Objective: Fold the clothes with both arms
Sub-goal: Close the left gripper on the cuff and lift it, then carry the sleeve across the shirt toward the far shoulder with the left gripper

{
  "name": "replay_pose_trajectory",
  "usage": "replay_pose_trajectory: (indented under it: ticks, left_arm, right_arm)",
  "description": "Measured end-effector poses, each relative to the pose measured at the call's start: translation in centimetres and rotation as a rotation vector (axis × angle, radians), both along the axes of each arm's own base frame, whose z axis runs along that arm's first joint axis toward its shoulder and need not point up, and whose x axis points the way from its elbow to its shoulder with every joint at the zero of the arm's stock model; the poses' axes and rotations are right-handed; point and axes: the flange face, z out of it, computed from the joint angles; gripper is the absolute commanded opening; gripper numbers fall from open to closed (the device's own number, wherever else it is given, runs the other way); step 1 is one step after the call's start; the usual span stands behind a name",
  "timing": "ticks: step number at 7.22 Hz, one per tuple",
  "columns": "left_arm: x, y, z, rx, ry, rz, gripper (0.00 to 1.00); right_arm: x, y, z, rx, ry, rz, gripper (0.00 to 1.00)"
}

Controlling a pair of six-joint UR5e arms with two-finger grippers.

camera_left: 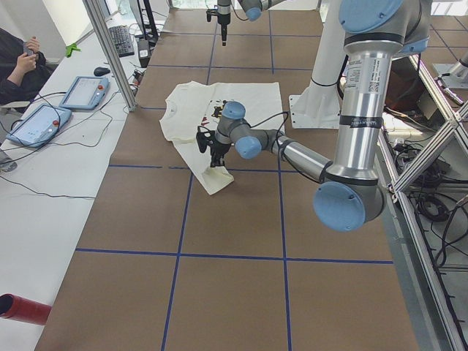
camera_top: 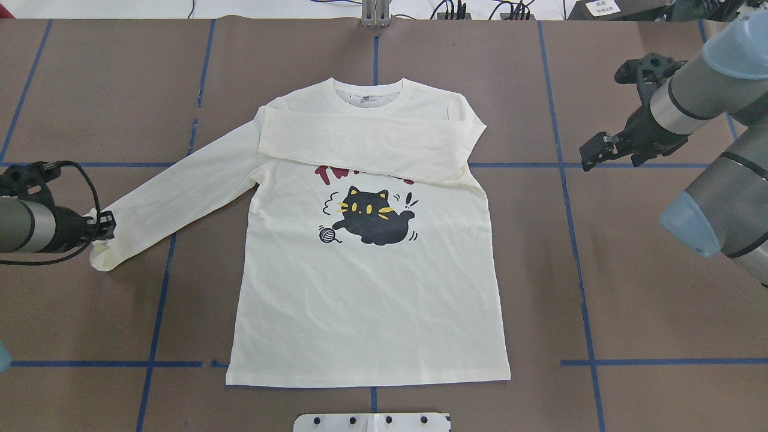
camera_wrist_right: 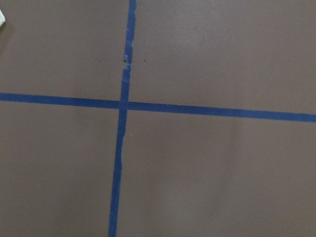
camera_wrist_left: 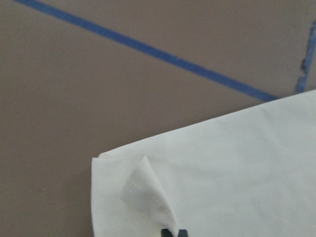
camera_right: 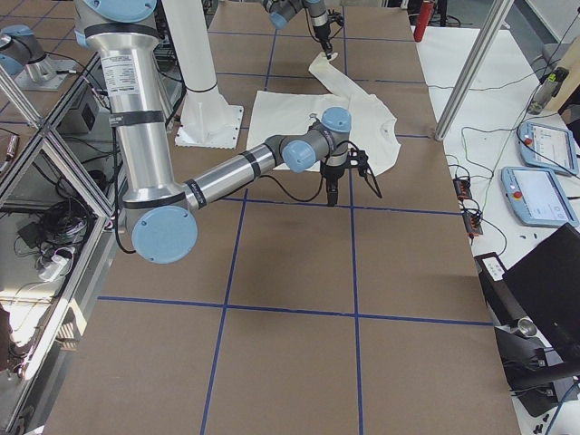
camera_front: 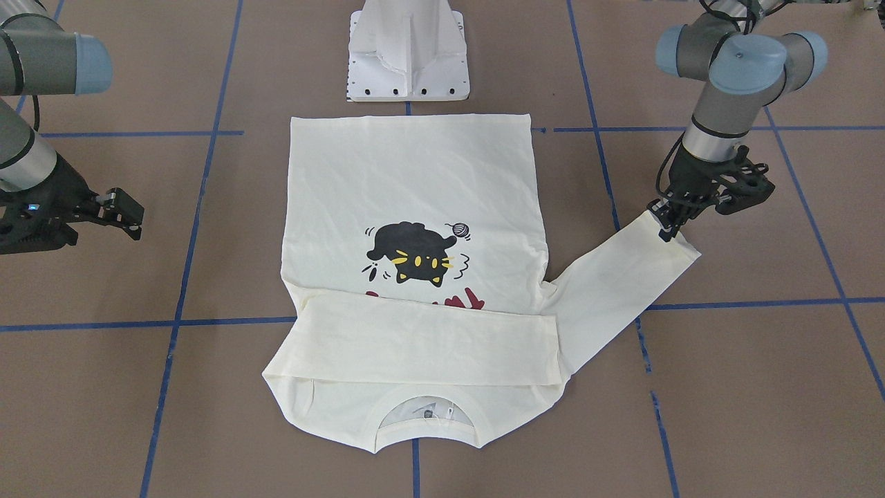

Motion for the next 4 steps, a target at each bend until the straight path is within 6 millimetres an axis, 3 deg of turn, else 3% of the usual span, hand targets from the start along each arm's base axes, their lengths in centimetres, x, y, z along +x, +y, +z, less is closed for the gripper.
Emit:
replay_pose_trajectory:
  ticks: [2,4]
  left_arm:
    - [0.7,-5.9,-7.7,0.024,0.029,-0.003,0.0]
    - [3.5,-10.4,-15.3,0.065,0.093,0.005,0.0]
  right_arm:
    - [2.0,1.7,1.8,-0.015,0.011,0.017,1.0]
    - [2.9,2.8,3.3,-0.005,-0.002,0.021,1.0]
